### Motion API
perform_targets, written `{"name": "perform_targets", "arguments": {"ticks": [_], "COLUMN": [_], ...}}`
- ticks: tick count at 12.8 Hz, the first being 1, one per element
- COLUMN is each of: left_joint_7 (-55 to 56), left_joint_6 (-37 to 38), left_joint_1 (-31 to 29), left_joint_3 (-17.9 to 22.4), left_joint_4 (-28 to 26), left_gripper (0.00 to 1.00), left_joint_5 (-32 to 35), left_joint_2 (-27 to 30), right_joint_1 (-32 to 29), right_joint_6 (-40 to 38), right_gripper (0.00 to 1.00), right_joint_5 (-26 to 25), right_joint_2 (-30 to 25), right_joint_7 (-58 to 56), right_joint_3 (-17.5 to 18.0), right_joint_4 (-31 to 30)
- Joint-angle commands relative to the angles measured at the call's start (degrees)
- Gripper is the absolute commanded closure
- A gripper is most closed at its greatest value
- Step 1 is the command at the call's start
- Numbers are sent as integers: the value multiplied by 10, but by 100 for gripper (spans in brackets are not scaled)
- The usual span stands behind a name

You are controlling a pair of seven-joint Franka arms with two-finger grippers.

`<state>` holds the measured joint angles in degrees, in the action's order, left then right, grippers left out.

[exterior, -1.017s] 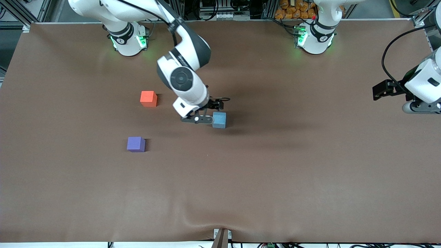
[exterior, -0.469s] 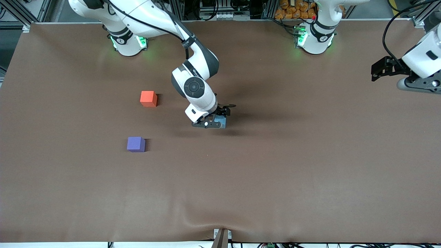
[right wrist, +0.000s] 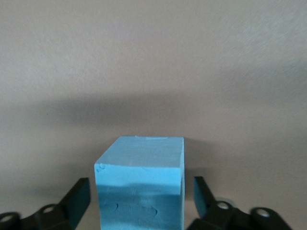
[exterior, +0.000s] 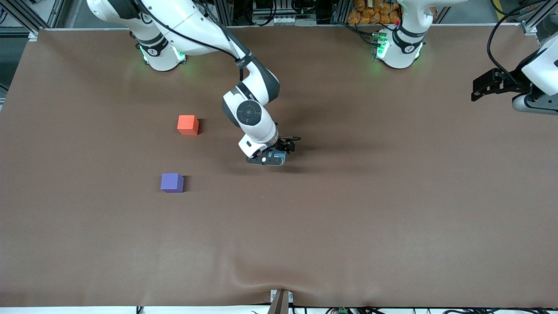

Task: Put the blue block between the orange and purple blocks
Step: 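Carry the cube with the right gripper toward the orange and purple cubes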

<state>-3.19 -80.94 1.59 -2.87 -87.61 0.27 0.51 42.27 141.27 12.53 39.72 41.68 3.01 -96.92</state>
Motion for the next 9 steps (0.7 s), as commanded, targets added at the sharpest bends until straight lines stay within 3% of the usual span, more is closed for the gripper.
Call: {"name": "perform_targets", "arguments": {"ticks": [1,2,3,5,7,9], "left_joint_7": [22,20,18,15,16,19], "left_joint_6": [-7,-7,-7,-8,-8,-8], "left_joint_1": [12,5,2,5,10,12], "left_joint_3": [-5,-5,-3,-1,-3,-4], "left_joint_4": [3,3,5,5,7,14], "left_gripper": [0,0,0,0,0,0], "left_joint_5": [-2,-9,-10,-8,-1,10], "left_joint_2": [-9,-15,-16,-17,-17,-18], "right_joint_1": [11,5,-1,-34,-105,-190], "right_joint_6": [2,-11,-52,-255,-342,-405], "right_gripper": [89,100,100,100,100,100], "right_joint_5": [3,3,3,0,3,9], "right_joint_2": [3,-4,-19,-99,-177,-210], "right_joint_7": [16,14,13,1,-74,-202], "right_joint_3": [-9,-9,-12,-47,-55,-52], "right_joint_4": [8,11,16,49,45,41]}}
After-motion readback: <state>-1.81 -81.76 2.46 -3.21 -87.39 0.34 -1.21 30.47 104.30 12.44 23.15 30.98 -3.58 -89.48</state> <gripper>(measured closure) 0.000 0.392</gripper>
